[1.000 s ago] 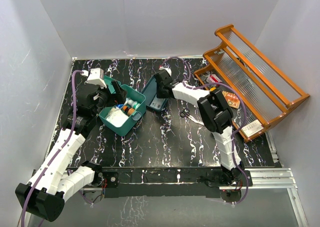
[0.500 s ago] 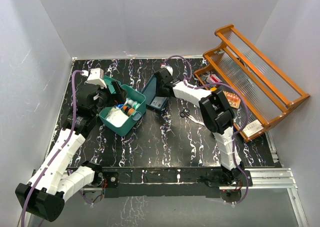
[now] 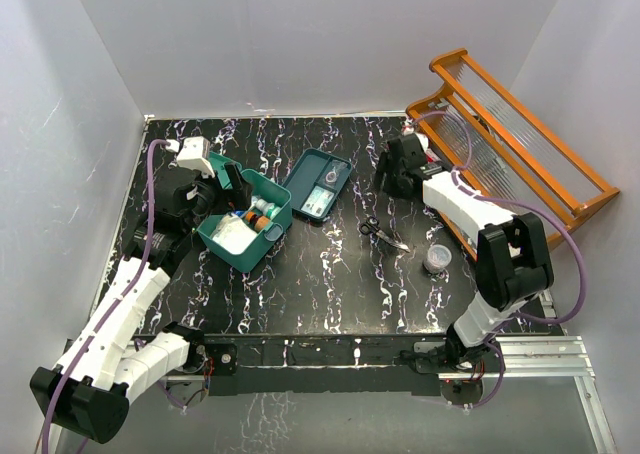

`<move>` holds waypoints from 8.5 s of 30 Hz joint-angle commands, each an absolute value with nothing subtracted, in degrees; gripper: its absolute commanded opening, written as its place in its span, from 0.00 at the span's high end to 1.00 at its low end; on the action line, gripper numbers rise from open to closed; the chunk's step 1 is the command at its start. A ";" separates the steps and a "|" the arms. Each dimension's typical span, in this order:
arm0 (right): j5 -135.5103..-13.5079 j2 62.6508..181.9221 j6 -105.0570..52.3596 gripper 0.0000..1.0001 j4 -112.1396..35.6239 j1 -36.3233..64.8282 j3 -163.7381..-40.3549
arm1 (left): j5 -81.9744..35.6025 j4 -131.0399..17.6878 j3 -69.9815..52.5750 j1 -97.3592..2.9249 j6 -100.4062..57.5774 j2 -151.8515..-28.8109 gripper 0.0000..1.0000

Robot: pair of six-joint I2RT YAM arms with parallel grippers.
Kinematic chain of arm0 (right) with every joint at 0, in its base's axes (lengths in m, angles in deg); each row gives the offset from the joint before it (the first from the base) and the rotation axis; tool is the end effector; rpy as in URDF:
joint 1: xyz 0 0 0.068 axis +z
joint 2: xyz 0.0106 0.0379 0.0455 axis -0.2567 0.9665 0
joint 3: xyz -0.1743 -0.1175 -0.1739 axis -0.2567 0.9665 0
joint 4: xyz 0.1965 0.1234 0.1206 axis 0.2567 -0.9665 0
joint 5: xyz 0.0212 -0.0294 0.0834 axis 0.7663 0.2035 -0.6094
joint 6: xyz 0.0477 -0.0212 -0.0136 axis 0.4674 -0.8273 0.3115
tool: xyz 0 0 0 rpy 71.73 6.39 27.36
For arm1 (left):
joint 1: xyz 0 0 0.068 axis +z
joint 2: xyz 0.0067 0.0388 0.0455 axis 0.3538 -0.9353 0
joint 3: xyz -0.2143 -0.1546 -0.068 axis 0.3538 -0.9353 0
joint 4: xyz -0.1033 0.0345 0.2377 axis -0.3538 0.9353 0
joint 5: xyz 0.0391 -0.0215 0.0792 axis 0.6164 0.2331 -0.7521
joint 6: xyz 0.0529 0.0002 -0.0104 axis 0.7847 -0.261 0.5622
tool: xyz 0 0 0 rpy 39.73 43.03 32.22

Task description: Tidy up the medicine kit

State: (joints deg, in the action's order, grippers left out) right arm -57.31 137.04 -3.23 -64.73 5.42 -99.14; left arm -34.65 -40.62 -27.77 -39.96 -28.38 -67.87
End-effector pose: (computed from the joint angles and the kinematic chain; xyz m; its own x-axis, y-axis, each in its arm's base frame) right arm 0.3450 0.1213 0.2514 -0.7451 0.2490 -0.6187 0.1494 0.9664 0.2091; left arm 0.2009 -0.0679 0.3588 -0.3019 -0.2310 -0.9249 0.1917 0.9357 -0.2963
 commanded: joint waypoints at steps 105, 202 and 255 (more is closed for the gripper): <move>-55.22 151.73 -15.56 0.66 -67.81 22.63 -89.61 | -33.90 -44.20 -26.45 -39.83 -26.89 -67.51 0.07; -52.31 143.90 0.01 0.81 -48.48 20.45 -99.78 | -34.95 -41.09 -25.01 -39.81 -27.33 -65.48 0.07; -42.87 169.47 24.97 0.62 -61.83 21.08 -135.04 | -37.70 -36.39 -22.66 -39.76 -26.63 -64.77 0.07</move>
State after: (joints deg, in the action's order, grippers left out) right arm -43.03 175.20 27.37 -61.85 21.07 -137.00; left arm -36.09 -37.14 -25.04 -39.96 -27.57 -65.47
